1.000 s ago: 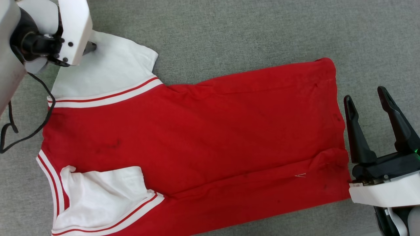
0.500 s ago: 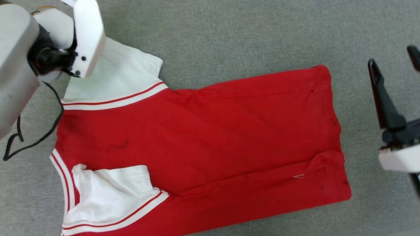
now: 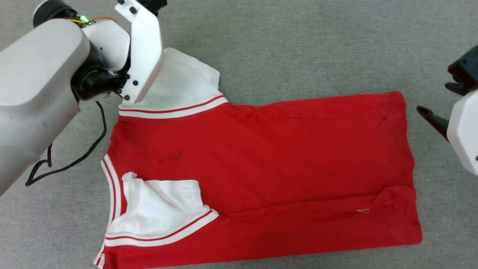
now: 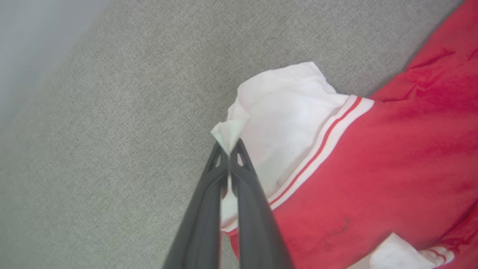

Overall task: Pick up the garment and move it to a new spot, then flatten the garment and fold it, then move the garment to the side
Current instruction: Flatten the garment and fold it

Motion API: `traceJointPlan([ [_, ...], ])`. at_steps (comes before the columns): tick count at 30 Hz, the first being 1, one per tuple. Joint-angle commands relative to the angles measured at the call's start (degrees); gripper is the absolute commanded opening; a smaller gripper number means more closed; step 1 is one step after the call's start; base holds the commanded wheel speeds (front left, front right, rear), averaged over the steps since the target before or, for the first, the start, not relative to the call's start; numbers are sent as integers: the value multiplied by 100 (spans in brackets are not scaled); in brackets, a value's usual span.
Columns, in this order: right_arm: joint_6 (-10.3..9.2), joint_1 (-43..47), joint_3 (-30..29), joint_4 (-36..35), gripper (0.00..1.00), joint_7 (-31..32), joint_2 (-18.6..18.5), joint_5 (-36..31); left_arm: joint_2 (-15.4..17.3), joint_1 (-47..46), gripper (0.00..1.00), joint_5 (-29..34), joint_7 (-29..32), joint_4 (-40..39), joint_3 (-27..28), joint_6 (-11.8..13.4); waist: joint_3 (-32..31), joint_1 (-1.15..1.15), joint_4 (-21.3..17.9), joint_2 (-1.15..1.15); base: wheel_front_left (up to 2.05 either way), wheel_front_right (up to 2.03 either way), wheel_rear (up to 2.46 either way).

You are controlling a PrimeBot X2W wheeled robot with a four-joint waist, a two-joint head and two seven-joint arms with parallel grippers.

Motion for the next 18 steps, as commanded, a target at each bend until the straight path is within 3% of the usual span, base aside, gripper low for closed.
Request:
traceJointPlan([
  [1,-7,-212,172,66,100,215,-104,120,-25,62,0,-16,-53,-42,-20,2,2,0,92,0,0,0,0],
  [3,-7,-511,504,268,100,651,-222,335,-40,32,0,-10,-112,-129,-41,2,25,0,172,0,0,0,0],
  [8,-7,-1150,1047,920,100,1240,-39,664,-65,-65,0,1,-202,-309,-81,1,139,0,369,0,0,0,0],
  [18,-7,-1400,1931,2237,100,753,553,756,-70,-228,0,-54,-395,-542,-122,2,399,0,587,0,0,0,0],
])
